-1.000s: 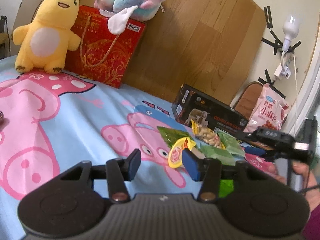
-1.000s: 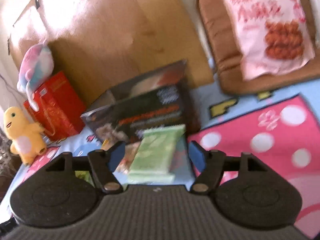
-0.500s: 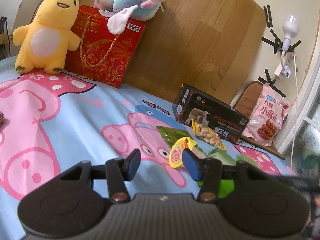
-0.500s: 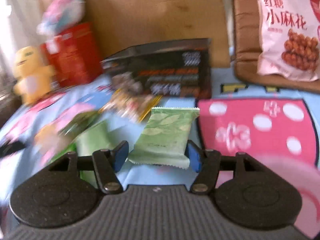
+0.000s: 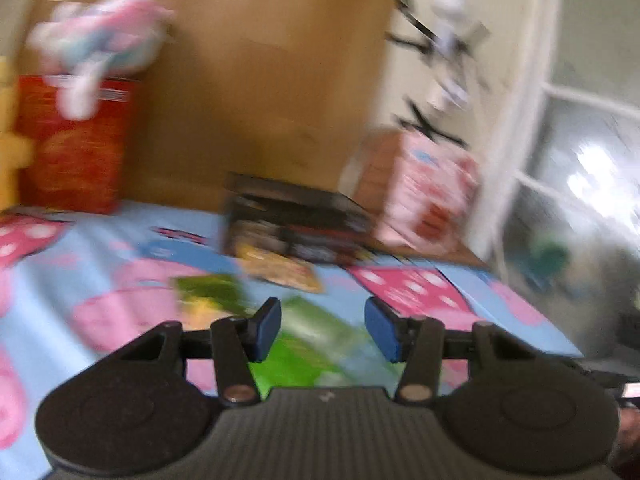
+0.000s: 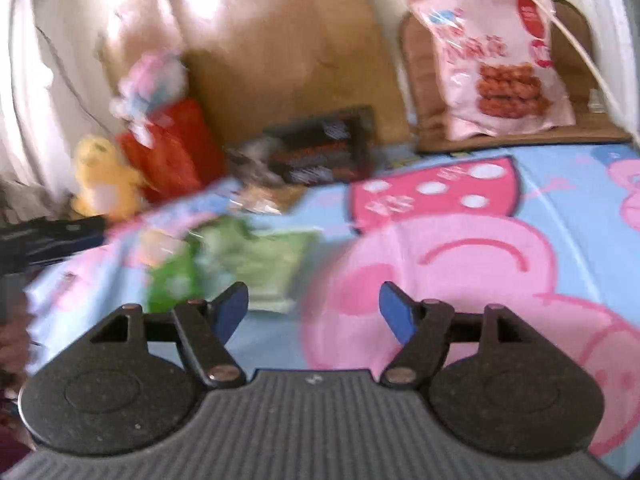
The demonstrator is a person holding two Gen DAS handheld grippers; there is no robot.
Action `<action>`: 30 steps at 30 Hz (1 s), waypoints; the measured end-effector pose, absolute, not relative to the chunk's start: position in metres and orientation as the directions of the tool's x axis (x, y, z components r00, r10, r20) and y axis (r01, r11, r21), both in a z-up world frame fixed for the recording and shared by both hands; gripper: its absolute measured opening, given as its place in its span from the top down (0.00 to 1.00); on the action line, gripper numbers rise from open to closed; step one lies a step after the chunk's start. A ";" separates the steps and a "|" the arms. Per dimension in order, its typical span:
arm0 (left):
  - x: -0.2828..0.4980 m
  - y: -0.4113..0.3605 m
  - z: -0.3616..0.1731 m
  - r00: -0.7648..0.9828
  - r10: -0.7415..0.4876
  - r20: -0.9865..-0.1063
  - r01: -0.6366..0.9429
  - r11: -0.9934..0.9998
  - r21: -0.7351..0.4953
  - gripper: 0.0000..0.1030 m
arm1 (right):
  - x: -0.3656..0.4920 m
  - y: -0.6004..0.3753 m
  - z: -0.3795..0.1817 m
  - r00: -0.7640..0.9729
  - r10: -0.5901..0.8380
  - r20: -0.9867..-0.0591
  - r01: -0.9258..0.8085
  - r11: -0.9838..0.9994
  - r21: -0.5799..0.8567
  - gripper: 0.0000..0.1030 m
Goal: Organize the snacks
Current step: 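Grasp the light-green leaf-pattern packet with the left gripper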
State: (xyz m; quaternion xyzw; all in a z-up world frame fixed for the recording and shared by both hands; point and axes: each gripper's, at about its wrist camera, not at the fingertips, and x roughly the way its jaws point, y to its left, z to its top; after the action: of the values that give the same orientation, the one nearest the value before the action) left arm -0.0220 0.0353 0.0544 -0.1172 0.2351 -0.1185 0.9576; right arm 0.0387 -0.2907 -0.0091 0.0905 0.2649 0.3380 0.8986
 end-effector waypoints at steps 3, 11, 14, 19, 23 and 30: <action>-0.001 0.002 0.043 0.767 -0.383 -0.514 0.221 0.911 -0.349 0.56 | 0.031 -0.278 -0.009 0.606 0.699 -0.379 -0.624 0.714 0.319 0.29; 0.033 -0.029 0.032 0.680 -0.456 -0.573 0.197 0.868 -0.457 0.57 | 0.059 -0.271 -0.012 0.475 0.746 -0.466 -0.698 0.642 0.317 0.39; 0.053 -0.036 0.028 0.643 -0.451 -0.619 0.175 0.873 -0.454 0.57 | 0.068 -0.268 -0.011 0.448 0.750 -0.486 -0.707 0.630 0.321 0.40; 0.074 -0.040 0.014 0.608 -0.506 -0.612 0.167 0.835 -0.524 0.90 | 0.080 -0.258 -0.016 0.419 0.747 -0.517 -0.724 0.618 0.307 0.52; 0.067 -0.050 0.011 0.571 -0.541 -0.618 0.210 0.824 -0.527 0.94 | 0.077 -0.250 -0.019 0.419 0.754 -0.507 -0.741 0.606 0.289 0.64; 0.054 -0.012 0.023 0.669 -0.449 -0.592 0.124 0.853 -0.507 0.75 | 0.072 -0.257 -0.019 0.412 0.767 -0.491 -0.741 0.596 0.309 0.52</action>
State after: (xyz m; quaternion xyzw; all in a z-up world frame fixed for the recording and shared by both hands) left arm 0.0536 -0.0122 0.0233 -0.2181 0.3735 -0.1614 0.8871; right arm 0.0723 -0.2573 -0.0188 0.0215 0.3038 0.4490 0.8400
